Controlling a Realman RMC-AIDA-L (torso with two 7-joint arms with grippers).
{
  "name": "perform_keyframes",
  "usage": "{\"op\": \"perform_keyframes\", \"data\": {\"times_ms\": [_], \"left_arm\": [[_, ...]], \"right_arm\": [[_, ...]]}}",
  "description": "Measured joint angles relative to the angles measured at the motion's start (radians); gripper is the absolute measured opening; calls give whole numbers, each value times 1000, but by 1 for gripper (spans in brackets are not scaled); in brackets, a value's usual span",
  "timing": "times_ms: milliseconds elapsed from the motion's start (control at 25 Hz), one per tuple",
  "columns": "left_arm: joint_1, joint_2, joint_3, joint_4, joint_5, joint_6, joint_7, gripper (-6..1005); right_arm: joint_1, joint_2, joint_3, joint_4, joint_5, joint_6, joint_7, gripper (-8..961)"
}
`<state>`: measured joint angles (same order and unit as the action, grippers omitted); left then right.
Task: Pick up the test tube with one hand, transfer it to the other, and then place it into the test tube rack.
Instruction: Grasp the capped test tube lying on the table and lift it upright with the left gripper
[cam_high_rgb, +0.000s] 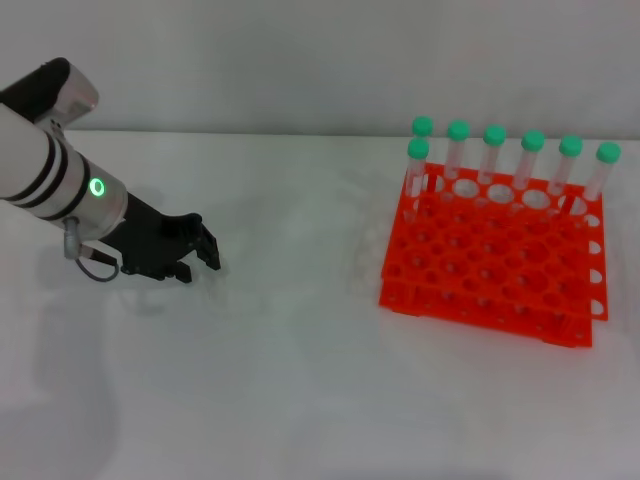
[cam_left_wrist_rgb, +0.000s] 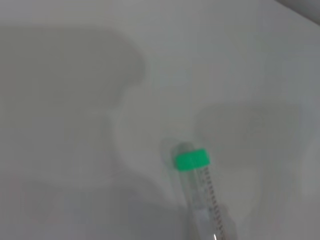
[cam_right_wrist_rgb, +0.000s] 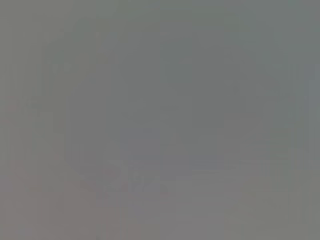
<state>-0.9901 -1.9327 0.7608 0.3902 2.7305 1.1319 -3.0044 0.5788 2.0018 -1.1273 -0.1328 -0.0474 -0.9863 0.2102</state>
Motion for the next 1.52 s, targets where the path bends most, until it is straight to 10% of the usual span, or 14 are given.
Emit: {"op": "perform_keyframes", "data": {"times_ms": [1520], "left_arm": [[-9, -12, -5, -57, 22, -27, -5, 415]], "right_arm": [[1, 5, 8, -4, 0, 5, 0, 841]]}}
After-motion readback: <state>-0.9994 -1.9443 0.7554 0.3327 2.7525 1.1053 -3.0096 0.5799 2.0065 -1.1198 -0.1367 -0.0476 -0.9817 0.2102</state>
